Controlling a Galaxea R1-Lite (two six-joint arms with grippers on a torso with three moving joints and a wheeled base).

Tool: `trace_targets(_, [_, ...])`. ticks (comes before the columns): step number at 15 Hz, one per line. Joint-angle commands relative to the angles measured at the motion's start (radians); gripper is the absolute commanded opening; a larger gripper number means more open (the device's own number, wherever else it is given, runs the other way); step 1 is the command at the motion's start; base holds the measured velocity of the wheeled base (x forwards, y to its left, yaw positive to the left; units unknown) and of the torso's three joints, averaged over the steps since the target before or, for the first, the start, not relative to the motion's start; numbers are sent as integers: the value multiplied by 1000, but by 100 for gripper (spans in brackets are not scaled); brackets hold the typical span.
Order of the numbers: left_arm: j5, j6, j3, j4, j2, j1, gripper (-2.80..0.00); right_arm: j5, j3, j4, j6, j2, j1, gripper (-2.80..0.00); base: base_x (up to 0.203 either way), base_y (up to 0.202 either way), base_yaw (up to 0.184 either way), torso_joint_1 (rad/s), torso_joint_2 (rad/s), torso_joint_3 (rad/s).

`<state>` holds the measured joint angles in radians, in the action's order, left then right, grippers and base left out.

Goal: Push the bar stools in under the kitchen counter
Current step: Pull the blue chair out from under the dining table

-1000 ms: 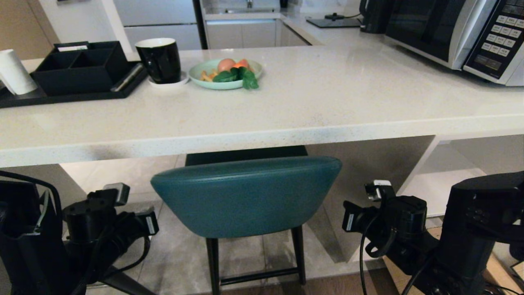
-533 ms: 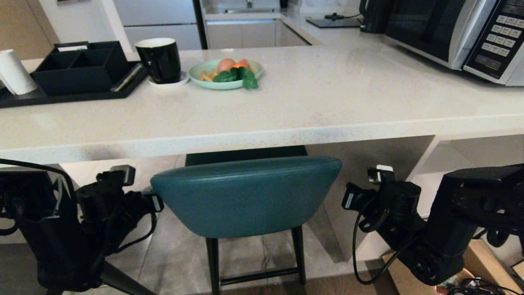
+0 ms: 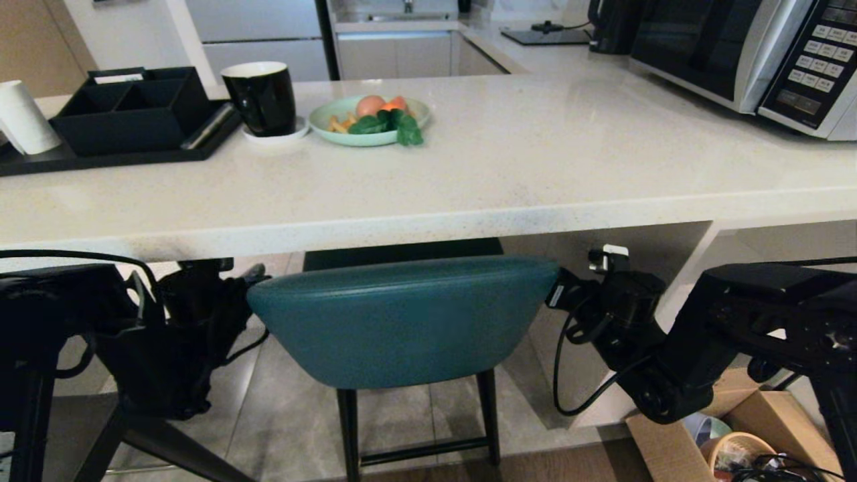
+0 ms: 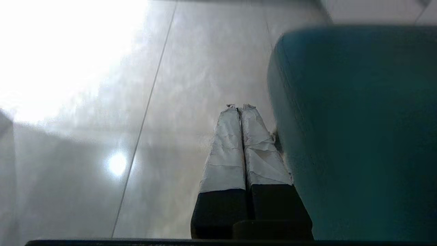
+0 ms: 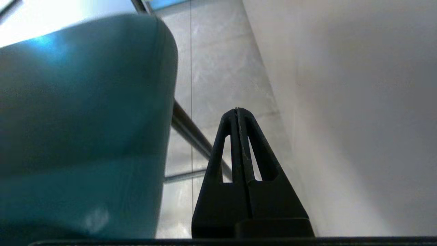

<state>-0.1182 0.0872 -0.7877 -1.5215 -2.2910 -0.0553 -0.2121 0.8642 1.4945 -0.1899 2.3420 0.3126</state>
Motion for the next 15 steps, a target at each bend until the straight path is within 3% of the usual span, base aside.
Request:
trace_targets(1, [-6,-7,-73,-9,-64,-10,-280,0,50,-7,0,11,0,-280,0,0,0,0,0,0])
trace_targets(9, [-71,-4,-87,-9,-56,-105,-280,-1,154,-23,0,44,70,-280,0,0,0,0,0,0])
trace_targets(15, [-77,-4,-81,-9,7,-114,-280,-1,180,-36,1,7,115,-280,0,0,0,0,0,0])
